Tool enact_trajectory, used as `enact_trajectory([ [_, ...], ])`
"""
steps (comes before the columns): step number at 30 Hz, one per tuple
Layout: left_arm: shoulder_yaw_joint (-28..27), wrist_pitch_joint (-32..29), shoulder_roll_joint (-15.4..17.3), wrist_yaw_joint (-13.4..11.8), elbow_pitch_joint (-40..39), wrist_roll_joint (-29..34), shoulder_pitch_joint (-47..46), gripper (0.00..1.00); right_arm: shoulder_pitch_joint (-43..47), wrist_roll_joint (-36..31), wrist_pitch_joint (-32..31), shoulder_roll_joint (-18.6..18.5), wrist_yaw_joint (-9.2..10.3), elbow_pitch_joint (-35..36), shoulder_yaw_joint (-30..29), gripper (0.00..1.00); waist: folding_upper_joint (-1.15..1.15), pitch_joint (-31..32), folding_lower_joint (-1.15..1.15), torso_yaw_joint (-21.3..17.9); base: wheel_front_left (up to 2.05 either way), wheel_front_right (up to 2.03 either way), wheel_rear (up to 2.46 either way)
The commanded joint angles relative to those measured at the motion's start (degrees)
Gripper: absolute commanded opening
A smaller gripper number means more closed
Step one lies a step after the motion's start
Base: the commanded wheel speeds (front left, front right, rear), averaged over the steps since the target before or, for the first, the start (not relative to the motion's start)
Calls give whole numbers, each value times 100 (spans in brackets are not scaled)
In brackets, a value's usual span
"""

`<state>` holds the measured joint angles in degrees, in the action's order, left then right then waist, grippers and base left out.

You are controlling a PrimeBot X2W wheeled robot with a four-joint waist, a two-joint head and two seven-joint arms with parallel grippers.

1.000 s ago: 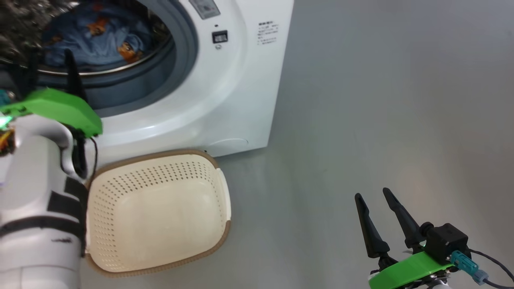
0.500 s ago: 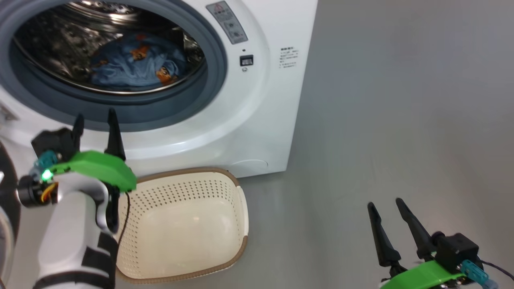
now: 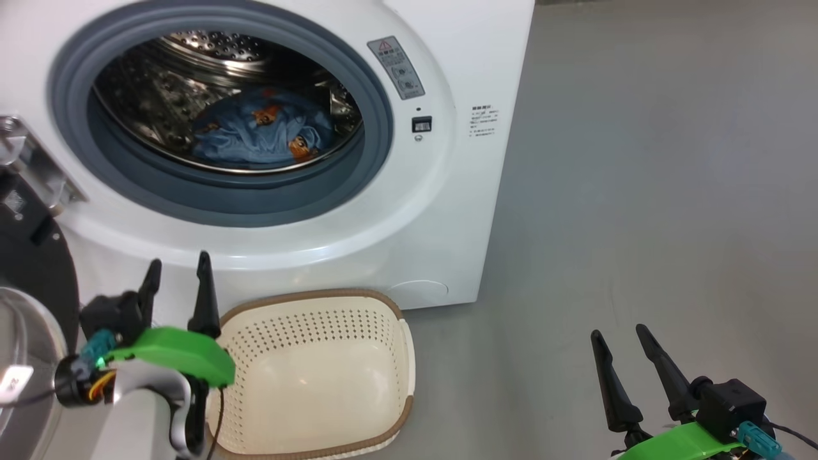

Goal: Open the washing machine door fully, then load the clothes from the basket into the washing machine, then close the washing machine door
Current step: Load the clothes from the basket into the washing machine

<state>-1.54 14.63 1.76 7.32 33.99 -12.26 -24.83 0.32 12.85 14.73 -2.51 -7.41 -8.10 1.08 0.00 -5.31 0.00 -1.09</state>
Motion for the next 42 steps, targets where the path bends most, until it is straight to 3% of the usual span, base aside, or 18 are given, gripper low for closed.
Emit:
enact_trajectory([
  [1,-132,37,125,5,-285,-39,132,100,49,-35,27,-37,-8,131,136,100,0,63,0,61,0,0,0],
  [16,-322,37,113,14,-1494,-45,1602,100,87,-83,27,-47,-8,118,190,100,0,279,0,18,0,0,0],
  [20,-345,37,113,-82,-1825,-156,1992,100,128,-73,27,-64,-8,113,179,100,0,378,0,-22,0,0,0],
  [42,-473,37,112,-291,-2682,-296,2777,100,196,-59,27,-101,-8,81,223,100,0,682,0,-26,0,0,0],
])
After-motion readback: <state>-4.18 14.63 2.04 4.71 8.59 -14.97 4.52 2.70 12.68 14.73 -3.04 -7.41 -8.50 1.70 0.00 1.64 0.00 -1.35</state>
